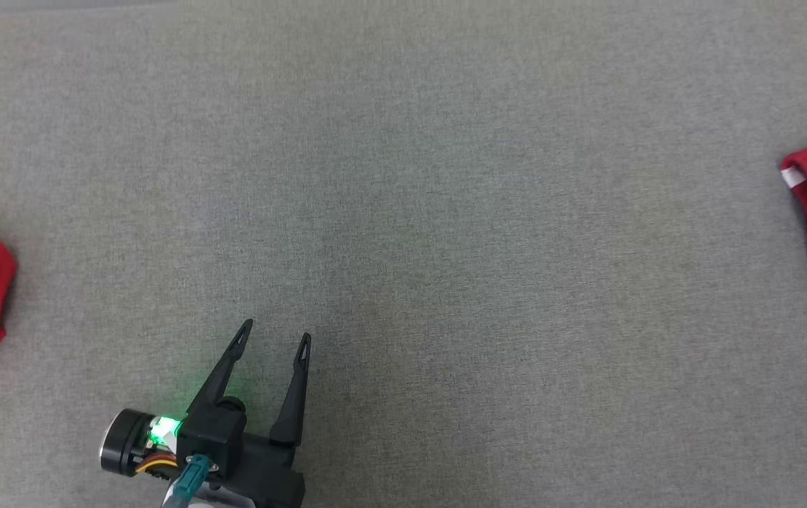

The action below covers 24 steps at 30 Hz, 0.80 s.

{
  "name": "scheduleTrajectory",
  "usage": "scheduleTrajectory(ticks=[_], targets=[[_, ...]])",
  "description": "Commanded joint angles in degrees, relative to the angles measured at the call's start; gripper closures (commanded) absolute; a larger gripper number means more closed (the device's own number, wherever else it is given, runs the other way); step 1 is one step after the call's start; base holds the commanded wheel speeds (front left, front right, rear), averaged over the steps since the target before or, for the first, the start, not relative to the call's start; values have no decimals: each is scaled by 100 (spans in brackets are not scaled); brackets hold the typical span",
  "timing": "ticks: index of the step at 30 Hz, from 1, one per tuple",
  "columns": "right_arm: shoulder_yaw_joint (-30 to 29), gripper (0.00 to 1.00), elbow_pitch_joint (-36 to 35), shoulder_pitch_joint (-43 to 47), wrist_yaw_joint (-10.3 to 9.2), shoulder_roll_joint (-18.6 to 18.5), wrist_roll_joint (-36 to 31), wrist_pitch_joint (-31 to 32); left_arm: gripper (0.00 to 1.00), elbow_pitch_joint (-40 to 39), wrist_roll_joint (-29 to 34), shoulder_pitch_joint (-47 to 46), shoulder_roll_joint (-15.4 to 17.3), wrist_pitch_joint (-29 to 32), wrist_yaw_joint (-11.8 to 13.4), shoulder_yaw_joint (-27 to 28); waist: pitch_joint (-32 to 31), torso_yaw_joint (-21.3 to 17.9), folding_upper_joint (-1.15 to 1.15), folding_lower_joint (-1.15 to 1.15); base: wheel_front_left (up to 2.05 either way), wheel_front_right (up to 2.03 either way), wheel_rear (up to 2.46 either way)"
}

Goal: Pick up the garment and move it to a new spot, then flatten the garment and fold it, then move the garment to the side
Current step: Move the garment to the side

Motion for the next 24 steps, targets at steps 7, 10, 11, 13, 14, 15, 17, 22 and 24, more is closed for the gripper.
scheduleTrajectory(ticks=[7,10,11,13,14,15,17,22,24], targets=[[-583,0,-846,-5,1,1542,-828,-168,0,-12,-53,194,-3,-18,87,161,-318,-123,0,0,0,0,0],[-249,0,-1312,276,1,2124,-593,-204,0,-22,-54,252,-7,-18,162,266,-445,-118,0,0,0,0,0],[-39,0,-1551,454,1,2321,-358,-201,0,-31,-65,270,-11,-18,182,293,-492,-105,0,0,0,0,0],[640,0,-2133,1010,1,2743,286,-194,0,-17,-99,326,-23,-18,219,368,-637,-24,0,0,0,0,0],[858,0,-2286,1162,1,2808,491,-196,0,-13,-99,360,-29,-18,232,406,-676,3,0,0,0,0,0],[1087,0,-2398,1335,1,2865,688,-196,0,-10,-113,387,-35,-18,243,436,-727,38,0,0,0,0,0],[1283,0,-2487,1514,1,2918,892,-195,0,0,-125,411,-44,-18,258,456,-777,78,0,0,0,0,0],[2167,0,-2900,2198,1,3074,1656,-195,0,24,-157,579,-83,-18,320,566,-1047,280,0,0,0,0,0],[2405,0,-3023,2405,1,3097,1885,-195,0,53,-144,656,-93,-18,293,564,-1176,361,0,0,0,0,0]])
